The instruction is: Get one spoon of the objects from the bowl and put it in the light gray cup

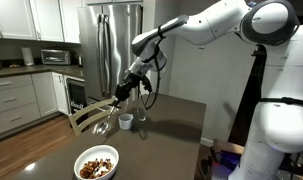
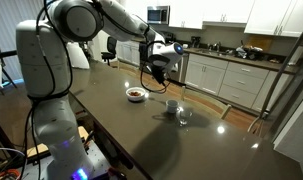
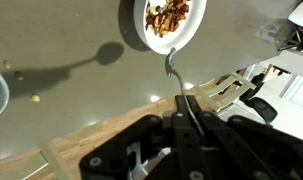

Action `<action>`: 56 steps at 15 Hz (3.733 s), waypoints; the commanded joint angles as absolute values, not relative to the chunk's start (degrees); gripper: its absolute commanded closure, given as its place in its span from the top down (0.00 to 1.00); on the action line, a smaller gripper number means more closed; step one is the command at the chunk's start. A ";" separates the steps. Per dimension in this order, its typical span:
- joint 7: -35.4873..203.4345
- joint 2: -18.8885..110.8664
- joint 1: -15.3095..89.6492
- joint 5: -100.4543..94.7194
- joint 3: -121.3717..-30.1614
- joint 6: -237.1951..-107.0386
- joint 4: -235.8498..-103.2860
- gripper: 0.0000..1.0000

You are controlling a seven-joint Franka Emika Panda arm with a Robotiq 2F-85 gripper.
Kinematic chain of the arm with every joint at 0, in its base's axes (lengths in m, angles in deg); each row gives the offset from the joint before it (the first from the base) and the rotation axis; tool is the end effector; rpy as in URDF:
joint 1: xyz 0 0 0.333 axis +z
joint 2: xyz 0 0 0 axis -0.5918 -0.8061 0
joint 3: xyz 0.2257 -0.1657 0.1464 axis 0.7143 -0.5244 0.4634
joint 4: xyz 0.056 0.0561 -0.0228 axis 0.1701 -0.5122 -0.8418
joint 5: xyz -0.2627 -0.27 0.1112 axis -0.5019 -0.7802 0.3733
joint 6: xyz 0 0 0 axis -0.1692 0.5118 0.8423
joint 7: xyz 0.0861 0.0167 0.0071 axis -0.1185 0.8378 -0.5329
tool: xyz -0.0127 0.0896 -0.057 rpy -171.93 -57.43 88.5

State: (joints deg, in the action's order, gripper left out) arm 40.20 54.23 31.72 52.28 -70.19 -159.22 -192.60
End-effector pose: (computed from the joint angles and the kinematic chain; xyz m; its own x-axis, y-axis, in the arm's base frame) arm 0.5867 0.0048 0.3944 0.9662 0.0142 0.2575 0.1819 -0.7452 -0.6416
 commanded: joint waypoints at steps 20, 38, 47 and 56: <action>26.06 40.69 34.14 65.55 -68.82 -152.39 -195.51 0.03; 33.30 46.76 36.83 49.79 -71.68 -163.32 -196.26 1.00; 51.30 56.65 37.51 20.21 -70.57 -175.36 -199.96 1.00; 66.76 66.82 37.54 0.42 -70.59 -165.86 -198.76 1.00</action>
